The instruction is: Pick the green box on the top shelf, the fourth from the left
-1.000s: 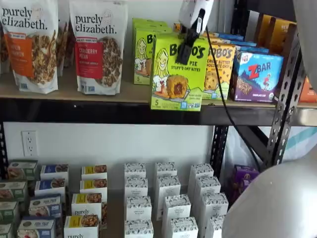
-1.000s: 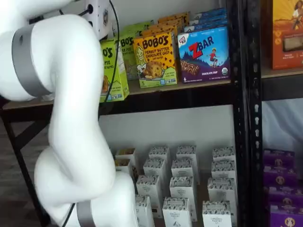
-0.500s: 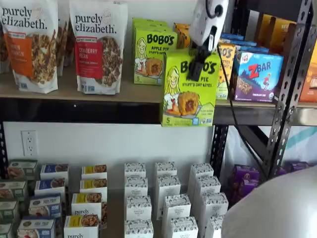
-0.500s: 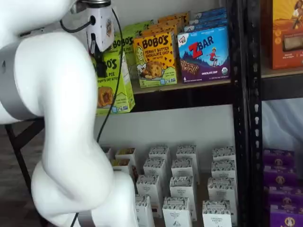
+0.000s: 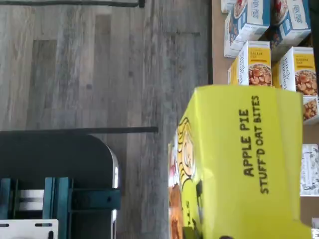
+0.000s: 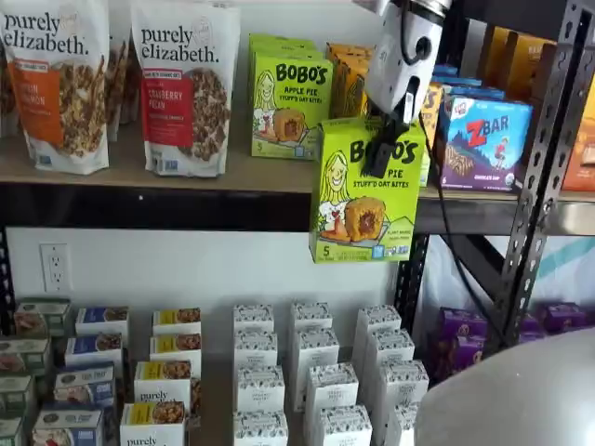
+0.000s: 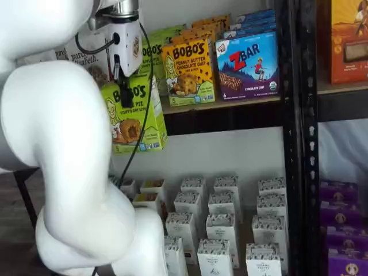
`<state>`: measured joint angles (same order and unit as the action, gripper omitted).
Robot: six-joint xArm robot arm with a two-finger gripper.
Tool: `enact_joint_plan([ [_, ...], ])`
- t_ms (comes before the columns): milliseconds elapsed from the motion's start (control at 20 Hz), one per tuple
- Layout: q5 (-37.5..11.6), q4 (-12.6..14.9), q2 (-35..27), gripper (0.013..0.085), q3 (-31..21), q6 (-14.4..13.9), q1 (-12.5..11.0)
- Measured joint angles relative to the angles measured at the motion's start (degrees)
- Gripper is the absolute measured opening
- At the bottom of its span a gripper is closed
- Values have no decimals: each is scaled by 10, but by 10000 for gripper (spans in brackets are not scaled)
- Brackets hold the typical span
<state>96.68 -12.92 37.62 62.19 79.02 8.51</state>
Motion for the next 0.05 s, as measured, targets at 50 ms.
enact_joint_plan([
  [50,-1,1,5,290,-7,1,-1],
])
